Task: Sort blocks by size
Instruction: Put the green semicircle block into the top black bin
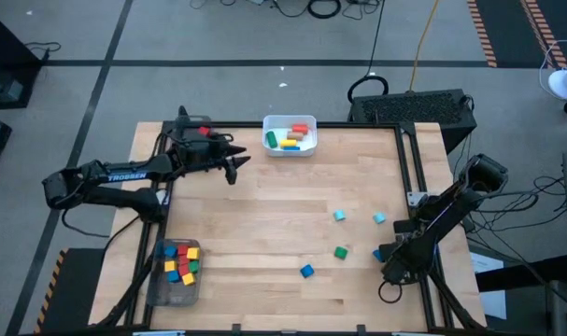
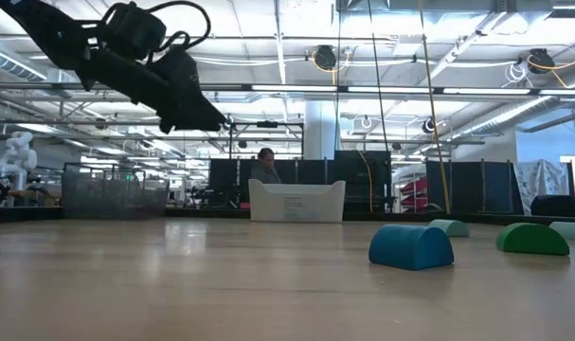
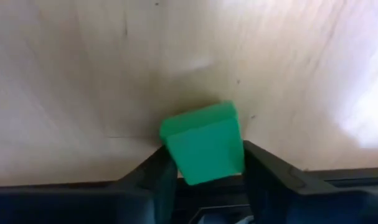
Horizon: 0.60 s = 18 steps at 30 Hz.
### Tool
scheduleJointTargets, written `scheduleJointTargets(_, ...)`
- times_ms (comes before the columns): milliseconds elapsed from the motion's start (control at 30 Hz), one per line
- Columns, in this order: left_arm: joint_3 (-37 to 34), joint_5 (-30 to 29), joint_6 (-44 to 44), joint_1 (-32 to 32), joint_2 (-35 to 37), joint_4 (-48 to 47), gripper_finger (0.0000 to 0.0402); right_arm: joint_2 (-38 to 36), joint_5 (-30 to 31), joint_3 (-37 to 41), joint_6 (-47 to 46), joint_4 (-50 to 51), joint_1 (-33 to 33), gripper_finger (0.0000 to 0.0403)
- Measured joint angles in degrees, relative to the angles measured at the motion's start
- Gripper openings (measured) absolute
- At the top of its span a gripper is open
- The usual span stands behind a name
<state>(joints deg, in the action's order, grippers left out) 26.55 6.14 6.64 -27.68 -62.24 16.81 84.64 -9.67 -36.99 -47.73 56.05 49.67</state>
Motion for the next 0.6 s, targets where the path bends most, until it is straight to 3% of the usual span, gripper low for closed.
scheduleJointTargets(100,0.00,0.41,-5.13,2.46,0.00,1.43,0.0171,-0.02,-0.20,0.00,-1.63,-0.58,-0.92,0.0118)
scheduleJointTargets(300,0.00,1.17,-17.18,8.68,0.00,5.01,0.0171,-0.03,1.59,-0.53,-3.75,-2.74,-3.70,0.0117)
scheduleJointTargets(600,0.00,1.19,-27.17,14.49,0.00,8.86,0.0171,0.09,12.97,-5.21,-1.78,-7.08,-9.46,0.0120)
